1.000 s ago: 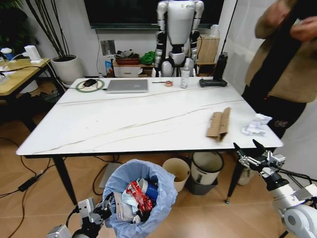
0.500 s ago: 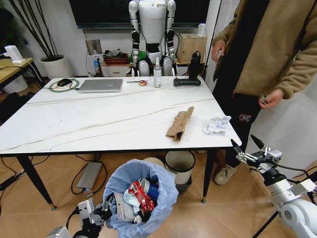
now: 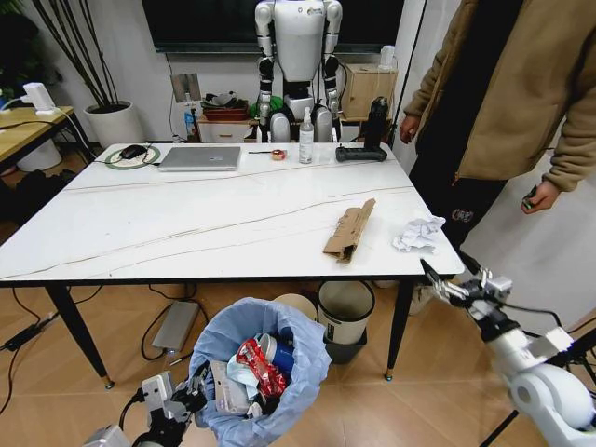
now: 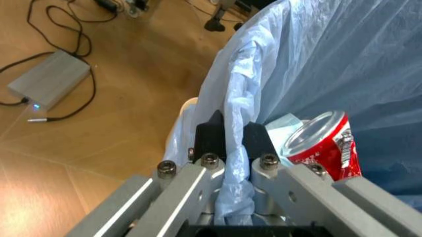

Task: Pick up the trash bin and place the trash from the table into it.

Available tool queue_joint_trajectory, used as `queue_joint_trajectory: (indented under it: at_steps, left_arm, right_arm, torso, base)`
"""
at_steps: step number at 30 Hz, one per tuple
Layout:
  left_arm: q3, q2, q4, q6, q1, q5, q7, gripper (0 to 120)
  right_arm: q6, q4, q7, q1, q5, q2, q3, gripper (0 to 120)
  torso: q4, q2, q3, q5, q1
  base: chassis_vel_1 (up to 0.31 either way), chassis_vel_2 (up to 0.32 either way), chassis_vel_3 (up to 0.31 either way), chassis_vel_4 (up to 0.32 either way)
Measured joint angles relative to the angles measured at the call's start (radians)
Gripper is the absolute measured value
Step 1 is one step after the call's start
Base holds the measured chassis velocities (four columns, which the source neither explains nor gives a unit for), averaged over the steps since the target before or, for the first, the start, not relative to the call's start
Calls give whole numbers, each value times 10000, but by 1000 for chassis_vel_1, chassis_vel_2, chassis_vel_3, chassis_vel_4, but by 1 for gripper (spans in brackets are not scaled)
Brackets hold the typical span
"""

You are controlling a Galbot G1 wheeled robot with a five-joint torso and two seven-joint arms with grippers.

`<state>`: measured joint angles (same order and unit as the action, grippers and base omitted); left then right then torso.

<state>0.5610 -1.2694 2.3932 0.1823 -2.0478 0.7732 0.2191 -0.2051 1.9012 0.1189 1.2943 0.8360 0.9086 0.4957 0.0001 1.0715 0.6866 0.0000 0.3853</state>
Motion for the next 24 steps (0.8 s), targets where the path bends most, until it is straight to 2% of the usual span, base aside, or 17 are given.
queue_joint_trajectory:
  at_steps: [3, 7, 11, 12, 13, 17, 19, 24]
  left_arm:
    - [104, -111, 67, 2, -114, -36, 3, 0]
    - [220, -173, 113, 5, -186, -29, 10, 0]
    - [340, -5, 76, 50, -123, 63, 40, 0]
    - [340, -5, 76, 50, -123, 63, 40, 0]
    - [362, 15, 62, 54, -149, 84, 41, 0]
    - [475, -161, 97, 36, -417, 58, -10, 0]
    - [508, -289, 169, 20, -508, 3, -40, 0]
    - [646, -475, 282, -4, -623, -69, -66, 0]
  right_arm:
    - [449, -37, -743, -1276, 393, -252, -989, 100]
    - [836, 23, -983, -2009, 962, -503, -1774, 100]
    - [2242, 725, -2356, -2527, 1530, -828, -2303, 100]
    - [2242, 725, -2356, -2527, 1530, -828, -2303, 100]
    - [2783, 940, -3024, -2721, 1655, -859, -2453, 100]
    - [4578, 1268, -4848, -3621, 2158, -761, -3151, 100]
    - [5032, 1168, -5317, -3979, 2373, -641, -3548, 100]
    - [5298, 690, -5626, -4396, 2515, -331, -4165, 100]
  torso:
    - [1, 0, 1, 0, 1]
    - [5, 0, 1, 0, 0]
    - [-5, 0, 0, -5, 0]
    - [-5, 0, 0, -5, 0]
    - [-4, 0, 0, -3, 0]
    - [-1, 0, 0, -1, 0]
    - [0, 0, 0, -1, 0]
    - [-1, 0, 0, 0, 0]
  base:
    - [0, 0, 0, 0]
    - [0, 0, 0, 0]
    - [0, 0, 0, 0]
    - [0, 0, 0, 0]
    - [0, 0, 0, 0]
    - [0, 0, 0, 0]
    - [0, 0, 0, 0]
    - [0, 0, 0, 0]
